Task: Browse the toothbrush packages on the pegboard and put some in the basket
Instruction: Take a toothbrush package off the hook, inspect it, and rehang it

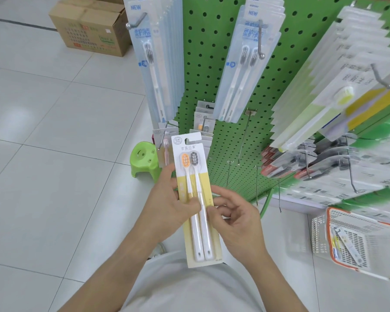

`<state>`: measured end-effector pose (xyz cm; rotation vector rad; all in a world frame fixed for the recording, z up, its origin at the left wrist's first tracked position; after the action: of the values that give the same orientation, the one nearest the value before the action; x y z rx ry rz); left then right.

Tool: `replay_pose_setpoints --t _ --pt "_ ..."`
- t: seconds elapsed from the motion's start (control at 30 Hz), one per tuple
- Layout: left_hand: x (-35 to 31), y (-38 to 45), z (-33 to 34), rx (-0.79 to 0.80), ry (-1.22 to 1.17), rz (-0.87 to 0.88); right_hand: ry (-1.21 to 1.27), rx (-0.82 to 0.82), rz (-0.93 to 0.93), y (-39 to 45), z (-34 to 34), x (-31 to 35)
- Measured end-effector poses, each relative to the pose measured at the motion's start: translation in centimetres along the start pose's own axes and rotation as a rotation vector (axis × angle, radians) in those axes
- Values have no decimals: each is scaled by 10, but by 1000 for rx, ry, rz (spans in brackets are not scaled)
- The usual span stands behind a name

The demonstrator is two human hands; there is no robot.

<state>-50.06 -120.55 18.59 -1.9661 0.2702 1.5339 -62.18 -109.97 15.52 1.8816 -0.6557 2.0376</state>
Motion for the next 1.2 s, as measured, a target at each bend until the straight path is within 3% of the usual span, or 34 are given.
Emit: replay_pose_setpoints --t 0.13,0.3,0.53,0.7,0.83,0.97,1.13,1.2 --pt "3 -3 -1 -77 -61 34 36 56 23 4 -2 0" --pt "10 -12 8 103 -79 39 105 -52 12 12 -14 1" --pt "14 -12 0 44 -187 62 68 91 26 6 -9 3" --pt "12 -14 5 131 -102 54 92 11 -11 1 -16 8" --pt "14 -14 5 41 -88 74 121 -21 -5 -2 -16 6" --pt "18 -12 -1 -33 -138 64 23 89 42 -3 -11 6" --pt "17 -17 10 276 -43 18 28 15 43 -2 -20 4" --pt "19 -18 10 317 -29 18 22 21 60 -2 -20 2"
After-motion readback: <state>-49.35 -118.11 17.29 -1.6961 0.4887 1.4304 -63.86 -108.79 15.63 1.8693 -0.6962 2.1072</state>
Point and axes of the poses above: each hand's wrist, its own y-axis towards the middle knuckle, its own z-axis out of the palm, x = y × z, the point moved 5 cm from there along y, towards the middle knuckle
